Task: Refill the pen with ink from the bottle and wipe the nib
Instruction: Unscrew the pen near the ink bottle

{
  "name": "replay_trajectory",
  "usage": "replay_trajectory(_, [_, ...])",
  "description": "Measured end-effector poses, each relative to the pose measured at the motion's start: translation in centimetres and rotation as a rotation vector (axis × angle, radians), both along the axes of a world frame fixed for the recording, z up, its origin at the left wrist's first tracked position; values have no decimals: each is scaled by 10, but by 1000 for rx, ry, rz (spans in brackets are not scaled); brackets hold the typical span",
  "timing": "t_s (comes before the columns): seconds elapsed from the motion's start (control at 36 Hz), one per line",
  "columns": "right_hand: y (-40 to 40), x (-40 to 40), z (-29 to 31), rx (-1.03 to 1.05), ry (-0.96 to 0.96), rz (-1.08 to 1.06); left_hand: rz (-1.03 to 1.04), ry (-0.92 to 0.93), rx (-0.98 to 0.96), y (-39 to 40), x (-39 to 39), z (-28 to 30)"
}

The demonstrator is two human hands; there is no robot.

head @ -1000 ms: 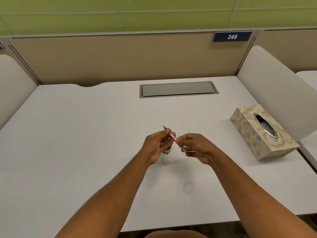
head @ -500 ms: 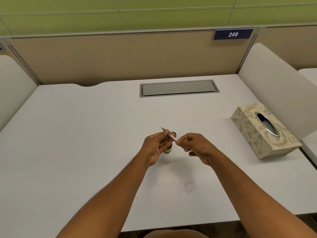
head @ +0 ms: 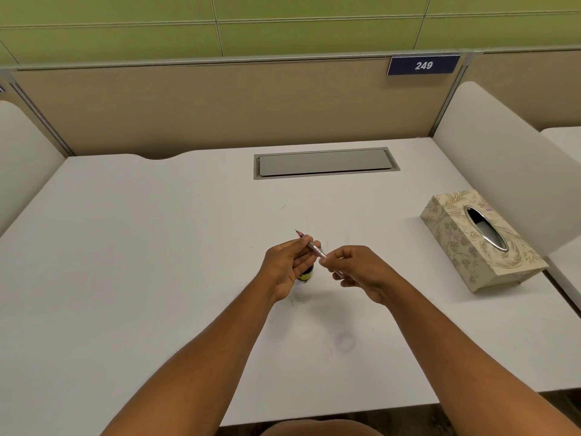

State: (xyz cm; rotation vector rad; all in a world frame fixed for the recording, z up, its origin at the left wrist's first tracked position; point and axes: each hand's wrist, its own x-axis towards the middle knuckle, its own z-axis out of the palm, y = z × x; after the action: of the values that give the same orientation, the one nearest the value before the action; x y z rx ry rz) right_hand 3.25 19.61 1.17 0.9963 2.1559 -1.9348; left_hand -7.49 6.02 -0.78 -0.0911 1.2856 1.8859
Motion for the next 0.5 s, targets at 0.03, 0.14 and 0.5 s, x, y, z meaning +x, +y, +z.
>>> replay_trajectory(0.03, [0,0,1,-7,-6,8,-4,0,0,0,0,0])
replay_trajectory(0.14, [-1,1,5,-35,-32,-4,-6,-2,-9,2,1,1])
replay_trajectory(0.5, [0,0,7,-46,-33,-36,5,-17,18,3,-1,0])
